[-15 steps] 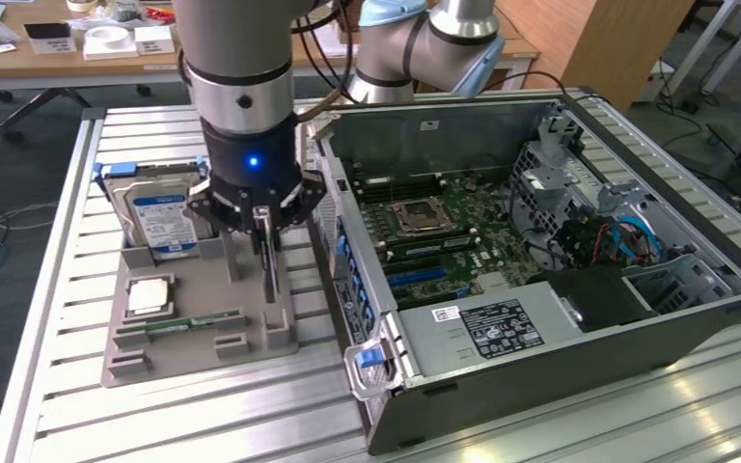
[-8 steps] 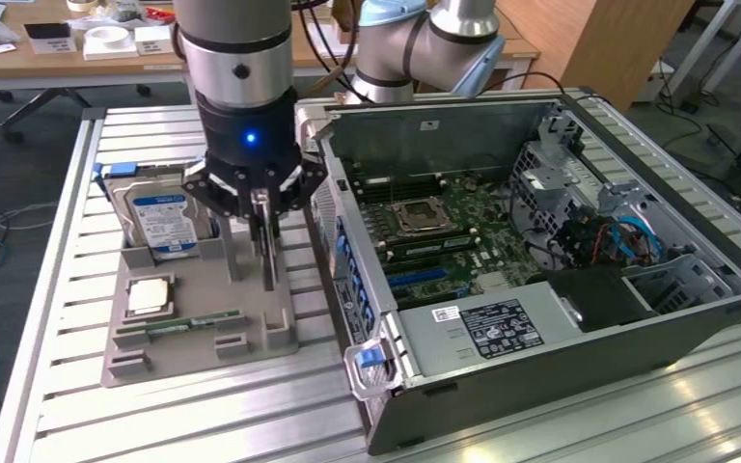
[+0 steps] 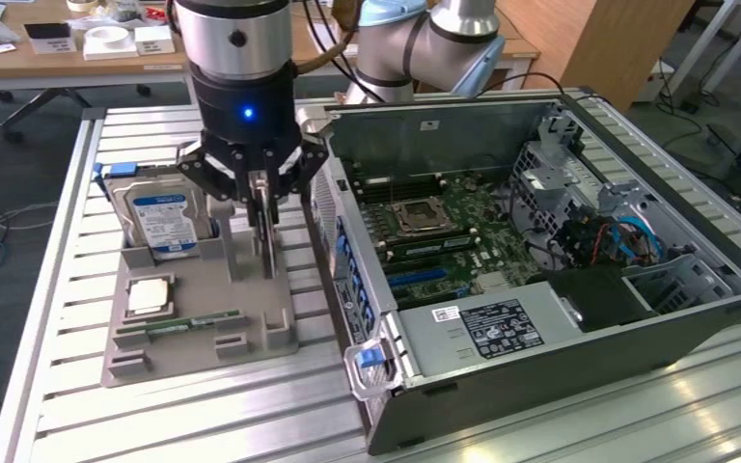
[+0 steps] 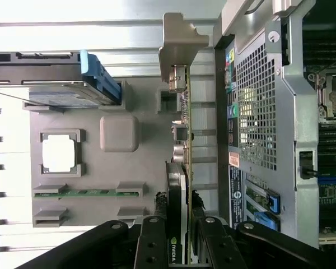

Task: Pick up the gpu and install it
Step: 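Pick up the gpu and move the gpu toward the slot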

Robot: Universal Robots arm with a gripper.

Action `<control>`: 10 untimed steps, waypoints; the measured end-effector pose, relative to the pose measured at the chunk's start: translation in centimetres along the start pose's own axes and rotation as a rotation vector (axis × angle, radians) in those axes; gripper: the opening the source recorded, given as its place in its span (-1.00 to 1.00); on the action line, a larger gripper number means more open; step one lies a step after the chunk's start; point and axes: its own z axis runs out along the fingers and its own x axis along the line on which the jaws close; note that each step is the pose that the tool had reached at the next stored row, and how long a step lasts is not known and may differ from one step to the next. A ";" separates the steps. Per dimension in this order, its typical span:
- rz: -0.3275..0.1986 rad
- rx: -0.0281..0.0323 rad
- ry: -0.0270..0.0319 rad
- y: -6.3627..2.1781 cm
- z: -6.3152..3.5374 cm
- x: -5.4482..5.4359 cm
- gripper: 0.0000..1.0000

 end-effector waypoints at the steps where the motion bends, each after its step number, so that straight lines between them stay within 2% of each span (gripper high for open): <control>1: 0.000 0.0000 0.0000 0.01 -0.13 0.0 -0.47; 10: 0.000 -0.0001 0.0000 0.01 -0.19 0.0 -0.47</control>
